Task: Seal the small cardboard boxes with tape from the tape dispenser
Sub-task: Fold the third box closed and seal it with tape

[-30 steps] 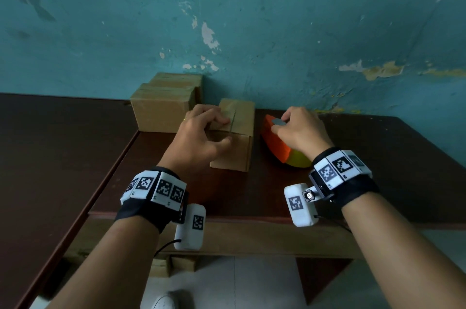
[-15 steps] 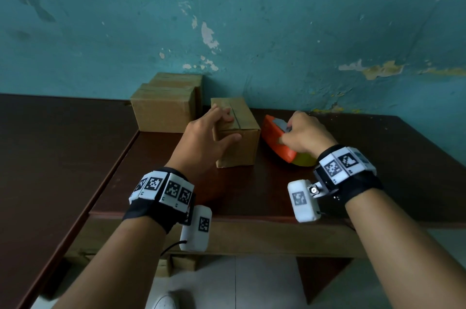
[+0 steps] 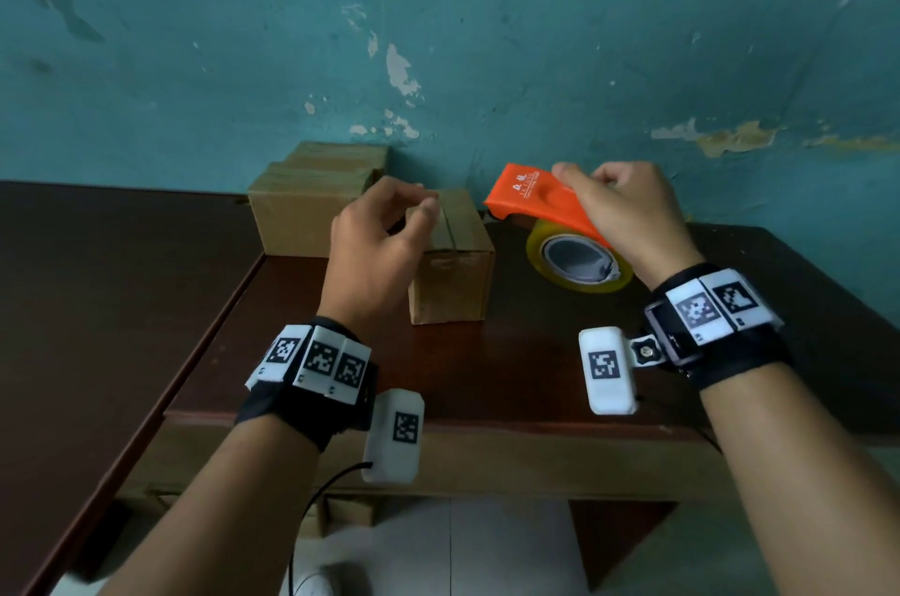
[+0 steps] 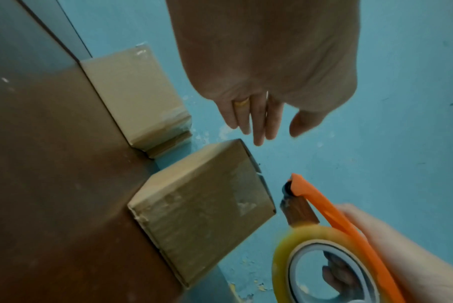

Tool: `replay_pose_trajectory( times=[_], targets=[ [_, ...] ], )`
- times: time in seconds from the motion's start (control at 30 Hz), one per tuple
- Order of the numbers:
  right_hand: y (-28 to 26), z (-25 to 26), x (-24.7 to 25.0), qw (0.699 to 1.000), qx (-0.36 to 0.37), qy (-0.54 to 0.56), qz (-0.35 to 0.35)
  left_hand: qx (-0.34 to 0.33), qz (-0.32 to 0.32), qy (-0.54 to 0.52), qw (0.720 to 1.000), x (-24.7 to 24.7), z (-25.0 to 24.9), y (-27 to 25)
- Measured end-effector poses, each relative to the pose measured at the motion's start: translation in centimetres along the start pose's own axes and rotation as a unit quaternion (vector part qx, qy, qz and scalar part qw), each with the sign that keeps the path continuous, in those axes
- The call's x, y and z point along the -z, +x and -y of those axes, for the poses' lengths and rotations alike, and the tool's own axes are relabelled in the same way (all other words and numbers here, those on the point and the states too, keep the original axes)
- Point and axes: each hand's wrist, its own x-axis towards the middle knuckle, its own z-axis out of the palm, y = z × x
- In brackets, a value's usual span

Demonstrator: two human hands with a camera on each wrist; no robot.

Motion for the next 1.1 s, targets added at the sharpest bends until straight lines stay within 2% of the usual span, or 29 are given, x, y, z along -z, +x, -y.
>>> replay_pose_trajectory(
  times=[0.03, 0.1, 0.27, 0.37, 0.47, 0.67, 0.77, 1.1],
  targets=[
    [-0.2, 0.5, 0.0, 1.000, 0.020, 0.004, -0.008, -0.004, -0.024, -0.023, 0.999, -0.1, -0.3, 0.0],
    [-0.6, 1.5, 0.1, 0.998, 0.053, 0.021, -0.007, 0.002, -0.031, -0.068, 0.997, -0.4, -1.0, 0.0],
    [-1.4, 3.2, 0.1, 0.989, 0.090, 0.103, 0.056, 0.044, 0.009, -0.086, 0.995, -0.9, -1.7, -0.4],
    [-1.8, 3.8, -0.2, 0.983, 0.106, 0.119, 0.095, 0.078, 0.030, -0.136, 0.987, -1.0, -2.4, -0.7],
    [-2.2, 4.1, -0.7, 0.983, 0.121, 0.095, 0.102, 0.086, 0.043, -0.167, 0.981, -1.0, -3.2, -0.9],
    [-2.2, 4.0, -0.8, 0.983, 0.148, 0.051, 0.093, 0.080, 0.009, -0.197, 0.977, -1.1, -2.5, -0.4],
    [-2.3, 4.1, -0.7, 0.984, 0.151, 0.032, 0.092, 0.059, 0.021, -0.205, 0.977, -1.1, -2.5, -0.5],
    [-1.9, 4.1, 0.4, 0.984, 0.157, -0.020, 0.078, 0.049, 0.060, -0.173, 0.982, -0.8, -2.4, -0.4]
  ],
)
